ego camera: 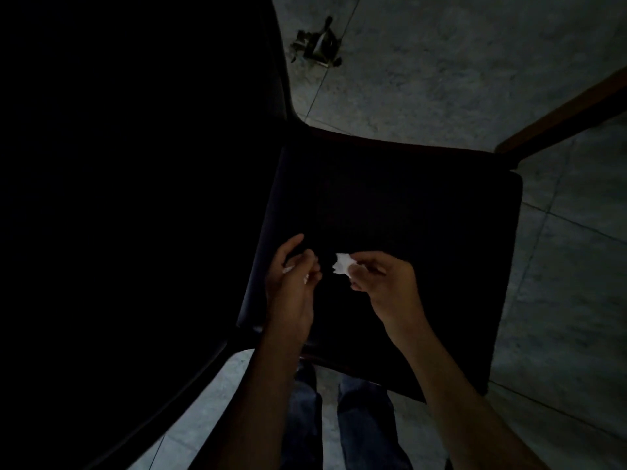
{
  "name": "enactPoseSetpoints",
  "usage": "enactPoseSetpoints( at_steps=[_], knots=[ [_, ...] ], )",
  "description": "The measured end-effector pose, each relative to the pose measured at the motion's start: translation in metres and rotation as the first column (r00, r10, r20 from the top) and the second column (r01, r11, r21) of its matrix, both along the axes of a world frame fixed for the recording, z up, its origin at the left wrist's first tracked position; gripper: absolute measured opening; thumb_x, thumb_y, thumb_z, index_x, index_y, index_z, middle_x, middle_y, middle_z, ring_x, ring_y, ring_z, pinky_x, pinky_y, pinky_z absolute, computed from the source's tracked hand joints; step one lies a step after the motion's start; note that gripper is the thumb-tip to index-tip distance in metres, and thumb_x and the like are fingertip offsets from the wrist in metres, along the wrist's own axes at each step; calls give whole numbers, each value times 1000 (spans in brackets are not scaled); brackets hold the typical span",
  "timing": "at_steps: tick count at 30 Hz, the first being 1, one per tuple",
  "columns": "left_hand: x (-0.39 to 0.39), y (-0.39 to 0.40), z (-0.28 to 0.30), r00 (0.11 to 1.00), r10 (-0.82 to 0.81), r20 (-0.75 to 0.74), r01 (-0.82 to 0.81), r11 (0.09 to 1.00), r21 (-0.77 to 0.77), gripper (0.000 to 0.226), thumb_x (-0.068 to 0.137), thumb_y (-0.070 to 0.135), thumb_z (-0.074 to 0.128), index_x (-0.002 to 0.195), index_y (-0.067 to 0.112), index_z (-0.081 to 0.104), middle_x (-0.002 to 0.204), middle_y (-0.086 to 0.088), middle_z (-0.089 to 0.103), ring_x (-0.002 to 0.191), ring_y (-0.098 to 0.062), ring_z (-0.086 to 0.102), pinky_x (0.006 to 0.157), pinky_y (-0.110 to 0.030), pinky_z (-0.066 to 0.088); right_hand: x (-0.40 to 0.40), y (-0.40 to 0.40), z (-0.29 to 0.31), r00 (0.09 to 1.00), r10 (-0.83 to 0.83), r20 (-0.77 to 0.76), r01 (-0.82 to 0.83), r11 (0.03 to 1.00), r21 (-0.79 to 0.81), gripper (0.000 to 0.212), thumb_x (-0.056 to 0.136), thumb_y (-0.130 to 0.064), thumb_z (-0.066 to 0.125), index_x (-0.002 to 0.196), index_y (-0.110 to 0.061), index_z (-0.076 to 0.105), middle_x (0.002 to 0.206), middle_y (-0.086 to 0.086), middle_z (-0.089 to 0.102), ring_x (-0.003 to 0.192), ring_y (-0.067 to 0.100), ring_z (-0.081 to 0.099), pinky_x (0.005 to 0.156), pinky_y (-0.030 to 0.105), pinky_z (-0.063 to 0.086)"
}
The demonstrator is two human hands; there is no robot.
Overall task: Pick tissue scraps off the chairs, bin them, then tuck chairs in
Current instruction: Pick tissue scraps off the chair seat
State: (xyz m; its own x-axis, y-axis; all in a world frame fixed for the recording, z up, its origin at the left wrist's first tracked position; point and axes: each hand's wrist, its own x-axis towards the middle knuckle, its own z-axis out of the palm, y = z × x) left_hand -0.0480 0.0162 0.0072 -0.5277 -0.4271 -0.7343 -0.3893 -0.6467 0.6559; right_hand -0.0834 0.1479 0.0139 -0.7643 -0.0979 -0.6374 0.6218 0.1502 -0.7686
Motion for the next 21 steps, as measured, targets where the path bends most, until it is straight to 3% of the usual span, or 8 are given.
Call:
enactPoseSetpoints(
  at_steps=[2,3,5,8,11,14,17,21],
  knots=[
    [0,3,1,995,59,-79,-44,983,180,42,87,5,60,126,22,61,117,-8,68,107,-21,68,93,-37,53,4,-4,5,1000,5,6,-4,999,-51,16,88,-4,69,86,-20,72,78,0,75,69,11,71,63,19,55],
    [0,5,4,991,80,-108,-50,965,257,48,84,8,61,130,22,59,126,-11,65,115,-25,65,99,-43,50,6,-6,7,1000,11,11,-10,996,-85,14,88,-4,68,87,-17,72,79,3,75,70,12,71,62,19,55],
    [0,9,8,983,103,-155,-40,932,361,56,82,9,60,136,21,55,132,-15,62,121,-29,61,99,-46,50,10,-11,10,999,31,8,-30,989,-142,10,87,-1,67,91,-8,73,85,9,74,73,14,71,63,20,55],
    [2,15,15,977,32,-212,49,930,366,57,78,13,65,134,17,57,135,-17,59,124,-28,58,101,-41,48,13,-15,9,988,131,-85,-134,990,-31,11,87,0,67,95,-4,73,102,15,64,83,21,68,70,30,57],
    [2,20,19,985,-18,-173,73,946,316,47,79,15,64,126,10,62,129,-15,65,122,-28,61,105,-39,45,13,-17,9,971,195,-138,-191,981,46,10,85,-3,70,93,-10,70,92,6,68,84,18,68,75,35,56],
    [1,26,16,996,-44,-72,58,976,208,31,88,9,60,118,8,67,116,-11,72,113,-25,66,99,-38,50,16,-18,8,965,191,-182,-157,970,187,11,83,-9,72,83,-16,63,80,-4,67,73,8,66,66,28,56],
    [1,30,14,996,-91,-6,91,992,87,26,90,5,63,114,13,68,105,-9,75,102,-22,71,82,-30,57,21,-17,8,907,298,-298,-194,923,331,12,85,-4,68,80,-15,66,93,-9,59,85,9,62,72,29,55],
    [-1,27,13,993,-70,95,76,995,-61,24,84,4,71,102,19,71,89,-7,75,80,-19,73,63,-25,55,26,-13,12,927,261,-269,-201,952,230,13,85,-4,70,88,-16,71,108,-10,51,97,7,59,82,22,53]
  ],
)
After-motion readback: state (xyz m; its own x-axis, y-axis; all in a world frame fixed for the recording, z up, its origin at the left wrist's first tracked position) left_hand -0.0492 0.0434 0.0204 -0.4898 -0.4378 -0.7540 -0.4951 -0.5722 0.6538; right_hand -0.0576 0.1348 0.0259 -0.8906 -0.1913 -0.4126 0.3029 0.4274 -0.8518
